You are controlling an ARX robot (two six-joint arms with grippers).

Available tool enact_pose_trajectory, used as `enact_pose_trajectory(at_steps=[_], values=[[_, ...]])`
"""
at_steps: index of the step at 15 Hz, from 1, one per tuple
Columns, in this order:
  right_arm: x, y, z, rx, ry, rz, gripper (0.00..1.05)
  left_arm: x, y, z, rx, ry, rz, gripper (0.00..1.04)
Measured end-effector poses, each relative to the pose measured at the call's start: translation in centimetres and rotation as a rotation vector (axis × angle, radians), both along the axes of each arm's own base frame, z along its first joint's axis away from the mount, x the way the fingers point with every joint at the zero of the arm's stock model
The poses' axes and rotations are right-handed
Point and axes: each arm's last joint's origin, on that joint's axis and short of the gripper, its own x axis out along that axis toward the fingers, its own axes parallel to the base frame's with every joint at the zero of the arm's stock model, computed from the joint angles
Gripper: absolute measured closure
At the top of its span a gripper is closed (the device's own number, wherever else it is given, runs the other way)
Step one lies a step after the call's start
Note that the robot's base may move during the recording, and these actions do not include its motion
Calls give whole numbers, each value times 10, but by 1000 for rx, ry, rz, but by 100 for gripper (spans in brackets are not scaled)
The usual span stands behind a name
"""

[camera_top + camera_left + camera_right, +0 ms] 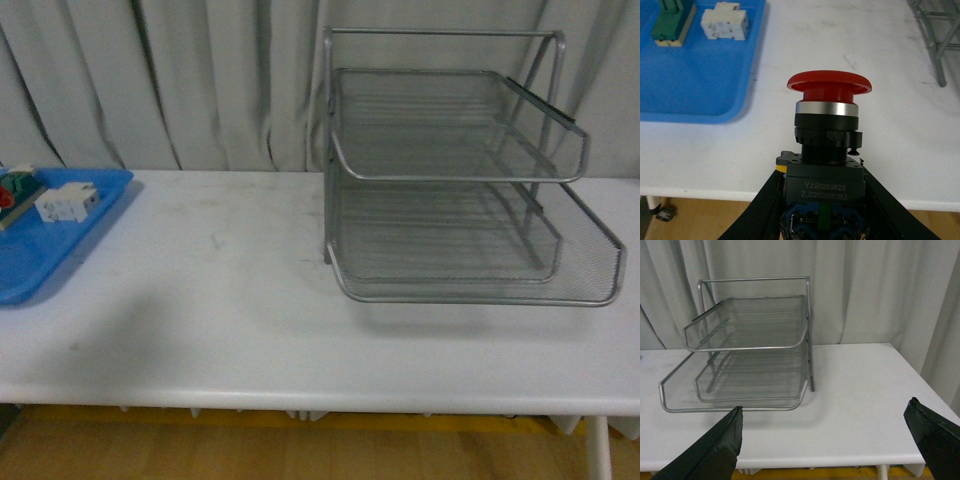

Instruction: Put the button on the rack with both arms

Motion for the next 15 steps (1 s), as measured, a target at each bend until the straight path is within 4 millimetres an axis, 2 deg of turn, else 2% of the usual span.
enact_pose_trajectory(at_steps=[2,5,7,9,11,12,13,15], values=[[0,0,0,0,-3,-3,6,-1,-4,0,-9,8,-26,69],[0,0,0,0,-1,-4,6,12,-34,11,4,-3,-120,69],[0,0,0,0,-2,-3,6,35,-75,29,12,-47,-229,69],[0,0,0,0,-2,-3,6,50,-119,36,13,-50,-346,69],[0,0,0,0,-2,-3,6,56,-165,34,28,-30,-486,69],[0,0,0,0,-2,-3,6,60,-195,25,38,13,-567,69],[0,0,0,0,-2,-3,6,66,-211,21,45,43,-599,69],[0,0,0,0,-2,-3,6,82,-229,17,51,71,-620,69]])
